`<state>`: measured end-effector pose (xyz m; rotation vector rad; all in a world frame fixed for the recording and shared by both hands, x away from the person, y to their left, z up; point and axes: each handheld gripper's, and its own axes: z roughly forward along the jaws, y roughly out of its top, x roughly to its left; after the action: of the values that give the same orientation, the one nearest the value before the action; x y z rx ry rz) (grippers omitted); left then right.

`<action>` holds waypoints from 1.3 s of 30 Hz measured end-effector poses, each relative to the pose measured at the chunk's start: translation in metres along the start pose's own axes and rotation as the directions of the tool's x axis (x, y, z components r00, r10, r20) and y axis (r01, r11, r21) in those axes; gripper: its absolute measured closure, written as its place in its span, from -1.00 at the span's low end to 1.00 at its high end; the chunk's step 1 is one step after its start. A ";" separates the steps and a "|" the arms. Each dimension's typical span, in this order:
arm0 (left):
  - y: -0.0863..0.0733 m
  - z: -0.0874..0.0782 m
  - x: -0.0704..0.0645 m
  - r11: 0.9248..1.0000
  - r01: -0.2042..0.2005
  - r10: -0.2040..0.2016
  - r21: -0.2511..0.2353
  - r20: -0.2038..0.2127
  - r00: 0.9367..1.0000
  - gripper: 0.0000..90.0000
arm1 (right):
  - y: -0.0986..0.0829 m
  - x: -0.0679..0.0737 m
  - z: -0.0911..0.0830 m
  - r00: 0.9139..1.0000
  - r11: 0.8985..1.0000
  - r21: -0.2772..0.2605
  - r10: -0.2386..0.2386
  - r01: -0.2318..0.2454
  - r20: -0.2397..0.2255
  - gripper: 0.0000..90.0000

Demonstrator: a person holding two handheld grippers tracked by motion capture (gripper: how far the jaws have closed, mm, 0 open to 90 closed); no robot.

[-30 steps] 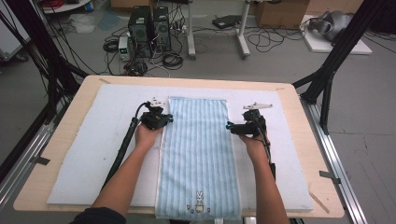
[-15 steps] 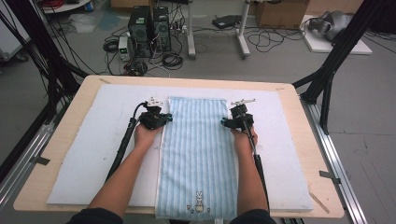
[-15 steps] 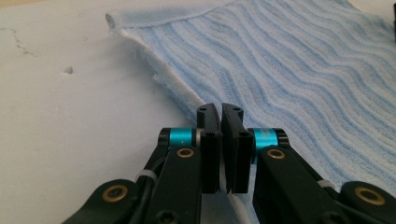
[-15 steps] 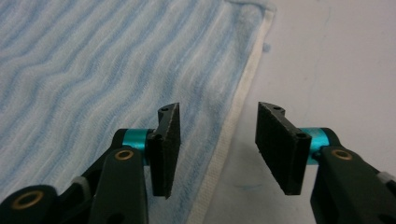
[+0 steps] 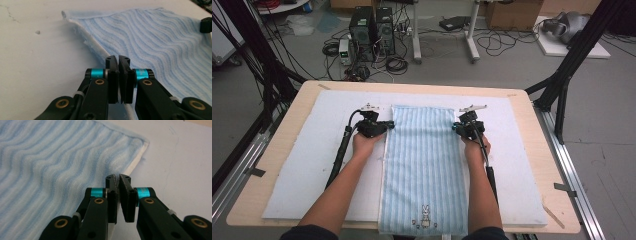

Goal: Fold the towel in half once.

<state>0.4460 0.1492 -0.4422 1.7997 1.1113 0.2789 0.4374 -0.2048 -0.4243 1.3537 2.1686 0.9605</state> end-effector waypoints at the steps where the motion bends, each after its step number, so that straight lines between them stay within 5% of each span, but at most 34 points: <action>1: 0.002 -0.003 -0.001 1.000 0.002 -0.002 -0.010 0.006 1.000 0.91 | 0.001 0.001 -0.002 1.000 1.000 0.003 -0.001 0.001 -0.007 0.89; 7: 0.003 -0.024 -0.008 0.998 0.022 -0.018 -0.062 0.067 0.998 0.91 | -0.008 0.006 -0.020 0.998 1.000 -0.029 -0.001 0.000 -0.056 0.89; 15: -0.016 -0.043 -0.012 0.999 0.016 -0.013 -0.028 0.100 0.995 0.91 | -0.024 0.013 -0.047 0.991 0.996 -0.089 0.008 -0.020 -0.132 0.88; 25: -0.031 -0.070 -0.033 1.000 -0.016 0.020 -0.024 0.168 0.986 0.91 | -0.042 0.026 -0.066 0.987 0.997 -0.072 -0.036 0.025 -0.158 0.87; 28: -0.037 -0.076 -0.041 0.998 -0.057 0.056 -0.001 0.165 0.985 0.91 | -0.050 0.028 -0.073 0.987 0.997 -0.066 -0.042 0.032 -0.155 0.87; 39: -0.063 -0.086 -0.051 0.996 -0.074 0.065 0.039 0.194 0.979 0.90 | -0.083 0.037 -0.091 0.985 0.998 -0.062 -0.034 0.023 -0.170 0.87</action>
<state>0.3302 0.1690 -0.4365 1.8662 0.9269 0.1179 0.3107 -0.2265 -0.4231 1.2501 2.2575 1.1591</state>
